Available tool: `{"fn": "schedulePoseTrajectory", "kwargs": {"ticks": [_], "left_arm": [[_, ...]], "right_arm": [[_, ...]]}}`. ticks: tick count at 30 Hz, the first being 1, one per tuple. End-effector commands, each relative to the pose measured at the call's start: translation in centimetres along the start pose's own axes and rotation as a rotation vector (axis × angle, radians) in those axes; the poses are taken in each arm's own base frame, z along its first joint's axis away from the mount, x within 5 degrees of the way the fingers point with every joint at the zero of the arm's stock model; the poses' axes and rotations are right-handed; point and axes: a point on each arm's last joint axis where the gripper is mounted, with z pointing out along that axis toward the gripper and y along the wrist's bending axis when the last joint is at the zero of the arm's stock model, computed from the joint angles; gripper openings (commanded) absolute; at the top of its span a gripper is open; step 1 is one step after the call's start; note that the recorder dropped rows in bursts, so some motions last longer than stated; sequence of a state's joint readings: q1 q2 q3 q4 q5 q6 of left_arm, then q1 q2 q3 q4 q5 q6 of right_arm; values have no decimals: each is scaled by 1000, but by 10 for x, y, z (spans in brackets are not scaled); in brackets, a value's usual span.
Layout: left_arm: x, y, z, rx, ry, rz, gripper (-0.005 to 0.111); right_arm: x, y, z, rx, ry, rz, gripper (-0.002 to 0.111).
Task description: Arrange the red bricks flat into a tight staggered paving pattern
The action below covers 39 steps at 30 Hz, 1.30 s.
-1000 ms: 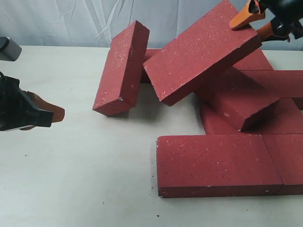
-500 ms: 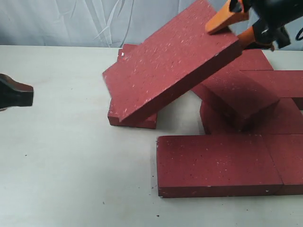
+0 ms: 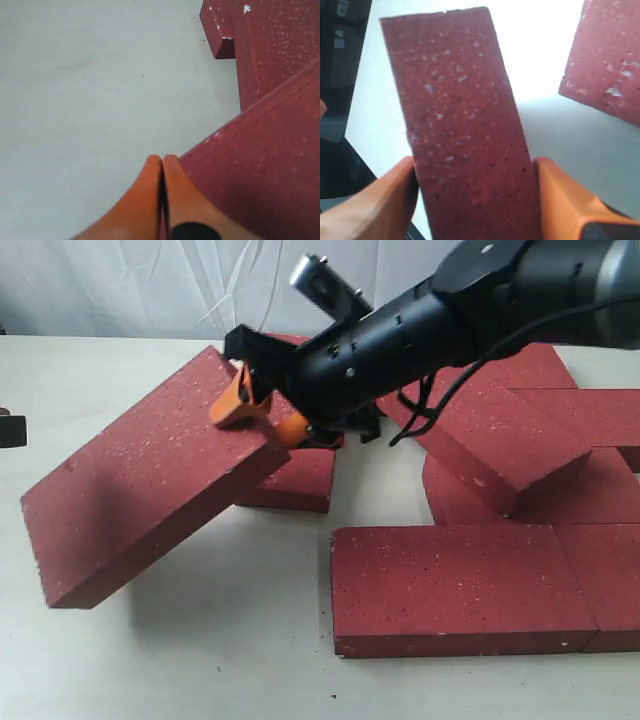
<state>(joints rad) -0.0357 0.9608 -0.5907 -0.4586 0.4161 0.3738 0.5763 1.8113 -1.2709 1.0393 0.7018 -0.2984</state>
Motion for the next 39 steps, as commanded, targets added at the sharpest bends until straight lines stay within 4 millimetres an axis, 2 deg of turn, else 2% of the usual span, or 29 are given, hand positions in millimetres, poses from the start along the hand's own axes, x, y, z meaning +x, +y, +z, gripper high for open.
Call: {"fn": "schedulePoseTrajectory", "kwargs": {"ticks": [1,5,10,12,14,17,18,19,21,24,31,34,37,39], "left_arm": [[-1,1,-1,-11,-27,-14,0],[-1,1,-1,-11,-27,-14,0],[-1,1,-1,-8,-29,-21,0],[-2,1,-1,-7,-31,-25,0],[-2,1,-1,-6,-32,-27,0],[-2,1,-1,-7,-34,-27,0],[-2,1,-1,-7,-34,-27,0],[-2,1,-1,-7,-34,-27,0],[-2,1,-1,-8,-36,-27,0],[-2,1,-1,-7,-36,-28,0],[-2,0,-1,-1,-40,-45,0],[-2,0,-1,2,-38,-49,0],[-2,-2,-1,30,-31,-95,0],[0,-5,-1,56,-14,-93,0]], "right_arm": [[20,5,40,15,46,-3,0],[27,-1,62,55,41,72,1],[29,-11,72,77,61,105,1],[29,-12,73,79,63,104,8],[29,-12,73,80,63,104,26],[29,-12,73,84,65,96,70],[29,-12,72,86,64,89,80],[29,-12,71,93,66,72,89],[28,-13,66,119,68,22,93],[21,-17,52,155,65,3,87],[6,-8,2,149,31,-76,53],[0,-11,-18,218,-1,-177,30],[-10,-21,-37,308,-55,-255,-1],[-22,-31,-48,364,-124,-285,0]]}}
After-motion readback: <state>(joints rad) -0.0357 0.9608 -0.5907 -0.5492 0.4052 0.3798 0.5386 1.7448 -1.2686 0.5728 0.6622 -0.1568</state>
